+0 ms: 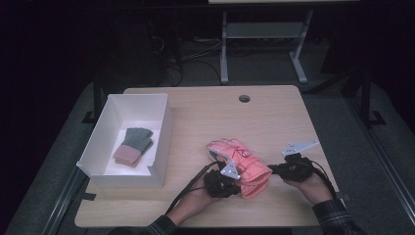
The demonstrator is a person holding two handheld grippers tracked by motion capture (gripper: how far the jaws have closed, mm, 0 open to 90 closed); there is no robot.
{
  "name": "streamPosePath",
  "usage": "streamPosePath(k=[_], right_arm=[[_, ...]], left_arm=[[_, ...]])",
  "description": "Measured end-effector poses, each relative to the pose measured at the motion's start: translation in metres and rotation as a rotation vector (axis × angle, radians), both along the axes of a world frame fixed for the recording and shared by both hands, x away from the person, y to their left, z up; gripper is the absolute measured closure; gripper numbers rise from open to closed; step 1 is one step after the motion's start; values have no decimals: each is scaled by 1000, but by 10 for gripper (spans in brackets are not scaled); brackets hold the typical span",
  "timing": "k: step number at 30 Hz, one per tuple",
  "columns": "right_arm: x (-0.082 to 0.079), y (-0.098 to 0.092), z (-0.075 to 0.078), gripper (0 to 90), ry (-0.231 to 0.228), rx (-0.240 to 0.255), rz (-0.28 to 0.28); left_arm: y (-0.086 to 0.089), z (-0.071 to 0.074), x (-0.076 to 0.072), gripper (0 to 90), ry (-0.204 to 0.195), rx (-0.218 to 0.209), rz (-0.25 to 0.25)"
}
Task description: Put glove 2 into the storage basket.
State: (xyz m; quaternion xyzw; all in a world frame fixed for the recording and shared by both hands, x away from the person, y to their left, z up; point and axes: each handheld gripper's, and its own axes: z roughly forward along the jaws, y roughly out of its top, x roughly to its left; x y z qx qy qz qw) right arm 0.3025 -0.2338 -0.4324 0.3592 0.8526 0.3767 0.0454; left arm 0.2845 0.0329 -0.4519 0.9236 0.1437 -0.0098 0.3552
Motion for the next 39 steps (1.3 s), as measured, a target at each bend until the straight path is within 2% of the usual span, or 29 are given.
streamPosePath(k=[5,8,12,14,18,22,23,24,28,31,32,37,39], right_arm=[[-2,7,0,900,-10,-8,33],[0,2,-2,900,-7,-19,6],[6,-7,-7,900,1,-17,-20],[9,-8,-11,900,0,-27,-14],[10,-2,-15,900,20,-37,14],[10,2,-16,900,34,-38,35],[9,5,-16,900,40,-32,41],[8,6,-17,900,41,-28,48],[4,13,-18,900,48,-20,61],[0,18,-17,900,45,-2,82],[-1,21,-17,900,41,-3,90],[-12,36,-17,900,57,13,108],[-16,42,-18,900,56,13,121]], left_arm=[[1,0,0,898,3,1,2],[6,3,2,898,5,0,20],[21,8,11,898,9,-2,94],[29,10,18,898,4,7,129],[40,10,27,898,17,-17,190],[42,8,32,898,17,-10,202],[42,8,33,898,9,9,189],[41,6,34,898,16,-4,203],[43,3,39,898,22,9,198],[44,4,43,898,33,-1,204],[45,4,44,898,37,-9,207],[49,3,51,897,50,3,202],[50,3,54,898,64,-10,214]])
